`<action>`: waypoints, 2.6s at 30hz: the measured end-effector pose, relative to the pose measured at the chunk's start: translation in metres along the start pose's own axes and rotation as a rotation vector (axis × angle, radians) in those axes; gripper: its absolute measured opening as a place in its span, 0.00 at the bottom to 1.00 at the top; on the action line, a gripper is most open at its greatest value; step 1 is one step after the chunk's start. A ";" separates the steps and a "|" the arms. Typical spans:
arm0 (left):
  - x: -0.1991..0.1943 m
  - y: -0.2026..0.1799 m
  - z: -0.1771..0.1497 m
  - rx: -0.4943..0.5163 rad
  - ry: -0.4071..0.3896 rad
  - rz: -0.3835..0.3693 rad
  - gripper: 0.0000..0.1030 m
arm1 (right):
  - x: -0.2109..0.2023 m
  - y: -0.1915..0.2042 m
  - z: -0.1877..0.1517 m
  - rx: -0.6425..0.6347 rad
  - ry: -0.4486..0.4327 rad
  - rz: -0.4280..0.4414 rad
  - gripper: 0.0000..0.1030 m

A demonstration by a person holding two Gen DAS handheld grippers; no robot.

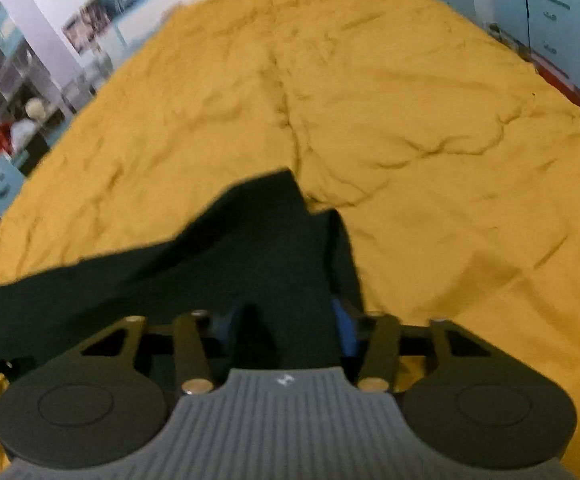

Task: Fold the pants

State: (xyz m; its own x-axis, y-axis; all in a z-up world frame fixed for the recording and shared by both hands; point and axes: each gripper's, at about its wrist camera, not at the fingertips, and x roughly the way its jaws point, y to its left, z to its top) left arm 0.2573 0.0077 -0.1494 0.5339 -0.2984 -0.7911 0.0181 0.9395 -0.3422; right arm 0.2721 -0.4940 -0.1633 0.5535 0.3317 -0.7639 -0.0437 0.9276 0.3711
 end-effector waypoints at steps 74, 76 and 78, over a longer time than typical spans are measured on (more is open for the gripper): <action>-0.005 -0.016 -0.027 0.100 -0.053 -0.009 0.64 | 0.001 0.064 0.018 -0.110 -0.261 -0.143 0.08; -0.006 -0.016 -0.028 0.084 -0.060 -0.005 0.64 | -0.008 0.090 -0.006 -0.191 -0.229 -0.095 0.15; -0.009 -0.017 -0.028 0.074 -0.064 -0.005 0.64 | -0.007 0.108 -0.030 -0.241 -0.184 -0.082 0.19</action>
State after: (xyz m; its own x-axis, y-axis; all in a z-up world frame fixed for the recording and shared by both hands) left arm 0.2286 -0.0101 -0.1512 0.5868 -0.2943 -0.7544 0.0825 0.9485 -0.3059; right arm 0.2388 -0.3909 -0.1335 0.7034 0.2375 -0.6700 -0.1762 0.9714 0.1594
